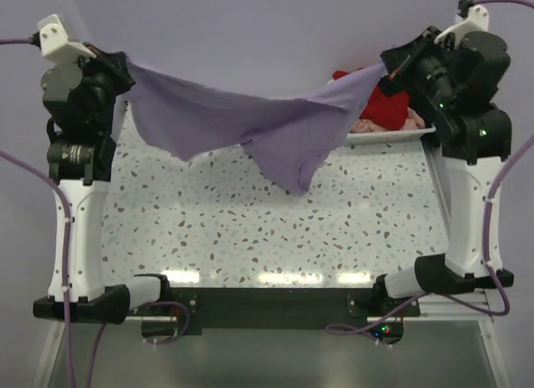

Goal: Fold and stack the t-shirts
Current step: Flatten the tshirt out

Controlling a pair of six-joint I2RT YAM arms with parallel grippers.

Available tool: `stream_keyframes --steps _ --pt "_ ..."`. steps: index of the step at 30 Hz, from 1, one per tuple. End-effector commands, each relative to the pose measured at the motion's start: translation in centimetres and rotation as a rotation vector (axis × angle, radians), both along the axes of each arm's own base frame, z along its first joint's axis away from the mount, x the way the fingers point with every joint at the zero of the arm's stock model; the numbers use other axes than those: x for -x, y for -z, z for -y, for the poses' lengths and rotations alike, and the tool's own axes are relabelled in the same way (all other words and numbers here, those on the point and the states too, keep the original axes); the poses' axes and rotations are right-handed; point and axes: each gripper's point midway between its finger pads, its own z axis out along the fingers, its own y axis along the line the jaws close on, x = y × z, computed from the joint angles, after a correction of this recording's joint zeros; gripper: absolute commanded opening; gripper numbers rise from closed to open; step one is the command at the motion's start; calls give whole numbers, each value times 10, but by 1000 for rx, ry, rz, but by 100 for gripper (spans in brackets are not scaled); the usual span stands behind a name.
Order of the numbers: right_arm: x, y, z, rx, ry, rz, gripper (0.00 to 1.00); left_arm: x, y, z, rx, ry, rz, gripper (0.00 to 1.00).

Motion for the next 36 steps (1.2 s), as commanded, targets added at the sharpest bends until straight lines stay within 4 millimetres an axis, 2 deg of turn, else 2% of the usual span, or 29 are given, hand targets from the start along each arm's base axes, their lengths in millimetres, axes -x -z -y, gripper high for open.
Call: stream_keyframes --steps 1,2,3,4,7,9,10,12,13,16,17,18,19,20,22,23,24,26,27,29,33,34,36 --pt "60 -89 24 -6 86 283 0 75 -89 -14 34 -63 271 0" --pt "69 -99 25 -9 86 316 0 89 -99 -16 33 -73 304 0" --pt "86 -118 27 -17 87 376 0 100 -106 -20 28 -93 329 0" --pt "93 -126 28 -24 89 402 0 120 -117 -22 25 -103 369 0" --pt "114 -152 29 -59 85 483 0 150 -133 -26 14 -128 423 0" --pt "117 -160 27 -76 67 509 0 158 -136 -27 11 -130 437 0" --pt "112 -161 24 -89 56 513 0 159 -136 -27 8 -130 437 0" --pt "100 -156 19 -97 40 495 0 146 -124 -24 4 -115 405 0" --pt "86 -149 17 -98 33 476 0 136 -117 -22 4 -103 386 0" --pt "34 -114 8 -88 22 377 0 91 -80 -11 6 -45 283 0" --pt "5 -93 4 -82 17 317 0 76 -63 -8 2 -30 239 0" --pt "-9 -83 1 -79 10 288 0 64 -52 -2 -6 3 210 0" --pt "-20 -76 -3 -77 -3 272 0 43 -35 0 0 14 159 0" --pt "-46 -56 -7 -74 -8 223 0 31 -22 2 -3 23 123 0" --pt "-68 -43 -10 -69 -9 200 0 5 1 5 -17 38 62 0" --pt "-91 -23 -12 -60 -8 156 0 -3 8 5 -22 40 45 0" --pt "-101 -16 -14 -57 -8 142 0 -9 14 5 -29 39 29 0" --pt "-111 -18 -16 -58 -13 148 0 -25 27 4 -52 36 -5 0" --pt "-127 -4 -18 -56 -12 119 0 -30 31 3 -56 31 -15 0" --pt "-129 -11 -20 -61 -17 136 0 -40 40 1 -69 23 -46 0" --pt "-127 -16 -21 -63 -16 153 0 -42 41 0 -76 21 -48 0" --pt "-119 -24 -20 -64 -16 171 0 -40 39 0 -76 19 -45 0" --pt "-111 -28 -18 -59 -10 176 0 -33 33 0 -72 18 -31 0"
